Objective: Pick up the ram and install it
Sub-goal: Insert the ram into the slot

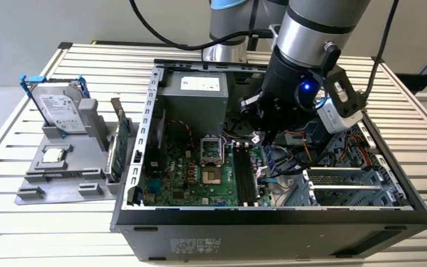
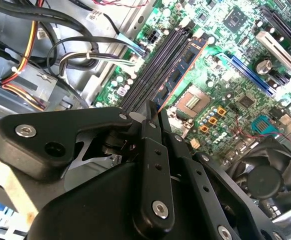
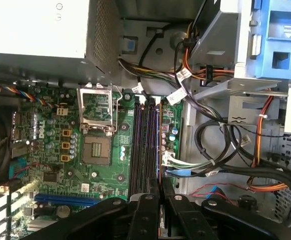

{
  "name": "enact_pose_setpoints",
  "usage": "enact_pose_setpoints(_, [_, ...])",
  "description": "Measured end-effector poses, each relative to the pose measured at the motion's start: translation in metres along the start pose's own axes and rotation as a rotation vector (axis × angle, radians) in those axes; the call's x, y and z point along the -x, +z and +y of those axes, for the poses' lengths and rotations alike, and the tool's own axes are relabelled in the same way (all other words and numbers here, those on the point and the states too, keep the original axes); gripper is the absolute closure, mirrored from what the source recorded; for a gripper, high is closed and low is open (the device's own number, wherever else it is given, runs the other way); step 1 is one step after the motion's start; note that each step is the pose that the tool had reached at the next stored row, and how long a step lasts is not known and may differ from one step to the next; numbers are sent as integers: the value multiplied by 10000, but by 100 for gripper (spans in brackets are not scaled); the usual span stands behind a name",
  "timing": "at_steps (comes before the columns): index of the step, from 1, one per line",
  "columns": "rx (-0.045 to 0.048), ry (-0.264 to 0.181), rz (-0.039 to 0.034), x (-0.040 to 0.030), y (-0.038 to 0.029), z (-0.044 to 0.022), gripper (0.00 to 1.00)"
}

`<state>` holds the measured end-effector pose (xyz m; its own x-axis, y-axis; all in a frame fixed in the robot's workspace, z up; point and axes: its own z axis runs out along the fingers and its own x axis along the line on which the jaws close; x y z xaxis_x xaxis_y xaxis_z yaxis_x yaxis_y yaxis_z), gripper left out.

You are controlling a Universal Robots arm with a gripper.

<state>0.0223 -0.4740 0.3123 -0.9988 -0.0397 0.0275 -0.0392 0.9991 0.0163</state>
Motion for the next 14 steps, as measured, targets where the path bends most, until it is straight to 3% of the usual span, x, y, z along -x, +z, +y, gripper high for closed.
enact_pose_setpoints(5, [5, 189, -3, 0, 19, -1, 100])
enact_pose_setpoints(14, [0, 267, -4, 3, 112, -3, 100])
